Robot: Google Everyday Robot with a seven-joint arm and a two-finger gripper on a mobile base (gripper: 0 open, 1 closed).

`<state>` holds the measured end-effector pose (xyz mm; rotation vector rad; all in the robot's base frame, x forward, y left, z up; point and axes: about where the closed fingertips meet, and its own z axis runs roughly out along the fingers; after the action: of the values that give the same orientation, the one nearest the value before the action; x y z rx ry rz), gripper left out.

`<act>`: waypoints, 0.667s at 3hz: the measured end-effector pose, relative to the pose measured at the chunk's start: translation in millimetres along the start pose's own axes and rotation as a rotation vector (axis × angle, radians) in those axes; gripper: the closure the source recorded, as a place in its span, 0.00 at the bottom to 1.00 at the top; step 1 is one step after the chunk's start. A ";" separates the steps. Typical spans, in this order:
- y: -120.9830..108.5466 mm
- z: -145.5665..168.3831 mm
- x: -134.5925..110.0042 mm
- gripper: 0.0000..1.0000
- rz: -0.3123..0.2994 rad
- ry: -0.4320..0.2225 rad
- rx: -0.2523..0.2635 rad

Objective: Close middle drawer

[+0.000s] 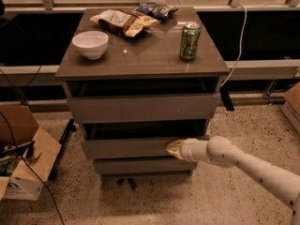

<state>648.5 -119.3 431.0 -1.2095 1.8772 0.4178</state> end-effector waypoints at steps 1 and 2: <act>1.7 2.1 -0.7 0.11 0.000 -0.001 -0.004; 3.0 3.6 -1.1 0.00 0.000 -0.002 -0.007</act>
Offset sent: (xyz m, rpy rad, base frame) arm -0.0004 0.0027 -0.0010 0.0015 0.0018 0.0038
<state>647.8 -114.9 429.3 -1.2138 1.8754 0.4254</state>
